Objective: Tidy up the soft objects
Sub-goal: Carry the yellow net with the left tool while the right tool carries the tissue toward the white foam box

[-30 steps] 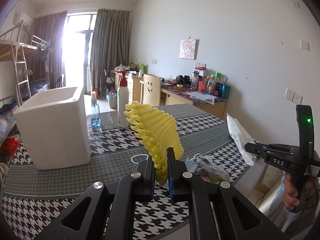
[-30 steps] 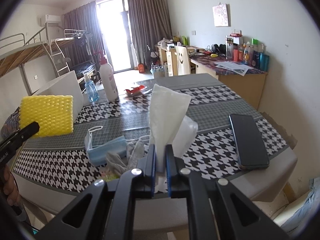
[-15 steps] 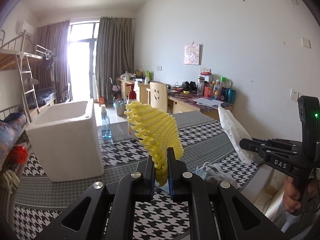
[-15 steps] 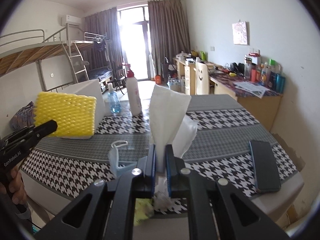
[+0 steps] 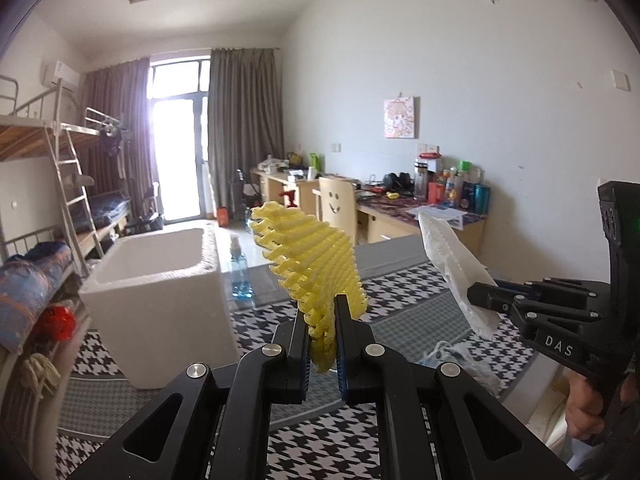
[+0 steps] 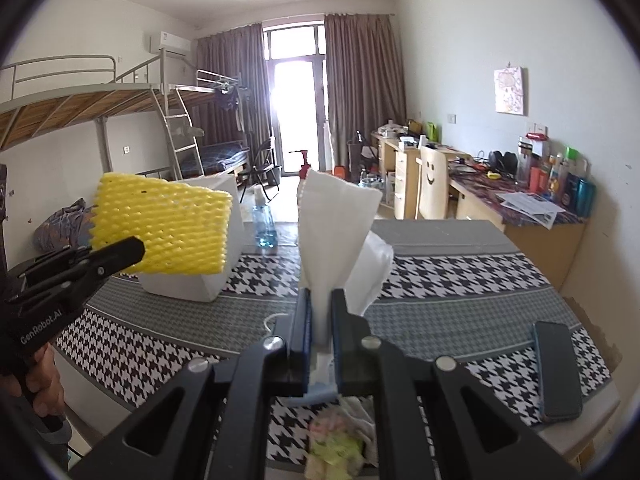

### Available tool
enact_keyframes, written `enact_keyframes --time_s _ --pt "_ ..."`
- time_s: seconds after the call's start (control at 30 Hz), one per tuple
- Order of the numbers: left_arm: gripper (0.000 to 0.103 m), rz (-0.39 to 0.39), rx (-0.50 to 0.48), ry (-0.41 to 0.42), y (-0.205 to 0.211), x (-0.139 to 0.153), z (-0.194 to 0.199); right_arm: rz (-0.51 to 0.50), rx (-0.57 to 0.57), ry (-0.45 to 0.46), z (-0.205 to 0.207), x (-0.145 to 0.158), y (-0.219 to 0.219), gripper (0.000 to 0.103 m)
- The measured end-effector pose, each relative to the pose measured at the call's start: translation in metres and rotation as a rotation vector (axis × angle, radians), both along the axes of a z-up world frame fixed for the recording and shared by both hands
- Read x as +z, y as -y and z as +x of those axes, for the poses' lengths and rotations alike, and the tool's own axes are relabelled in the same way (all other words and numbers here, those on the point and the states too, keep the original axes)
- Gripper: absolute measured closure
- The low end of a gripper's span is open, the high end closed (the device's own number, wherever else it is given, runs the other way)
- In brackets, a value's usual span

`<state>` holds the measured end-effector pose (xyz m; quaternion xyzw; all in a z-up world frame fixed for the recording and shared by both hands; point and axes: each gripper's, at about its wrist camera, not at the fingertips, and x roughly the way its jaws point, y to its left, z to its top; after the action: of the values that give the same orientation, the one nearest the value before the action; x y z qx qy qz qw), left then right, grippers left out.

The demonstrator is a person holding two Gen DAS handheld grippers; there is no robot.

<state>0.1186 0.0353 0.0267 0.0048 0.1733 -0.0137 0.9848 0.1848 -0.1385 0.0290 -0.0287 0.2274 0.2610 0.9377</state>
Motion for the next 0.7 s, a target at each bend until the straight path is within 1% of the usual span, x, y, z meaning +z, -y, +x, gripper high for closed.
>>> enact_keyframes --time_s 0.17,0.27,0.4,0.47,0.7 --pt "0.092 -0.003 0.056 0.013 -0.006 0.006 0.004 -0.004 0.020 0.002 0.005 0.004 -0.010 0.091" --pt "0.092 0.013 0.057 0.019 -0.005 0.007 0.008 -0.013 0.029 0.015 0.007 0.006 -0.014 0.091" --pt "0.092 -0.006 0.049 0.020 -0.008 0.010 0.010 -0.005 0.042 0.031 0.009 0.010 -0.016 0.091" --pt "0.092 0.012 0.061 0.026 -0.007 0.011 0.013 -0.012 0.040 0.038 0.011 0.012 -0.017 0.091" --pt "0.092 0.022 0.083 0.038 -0.015 0.019 0.019 -0.003 0.057 0.052 0.012 0.019 -0.022 0.091"
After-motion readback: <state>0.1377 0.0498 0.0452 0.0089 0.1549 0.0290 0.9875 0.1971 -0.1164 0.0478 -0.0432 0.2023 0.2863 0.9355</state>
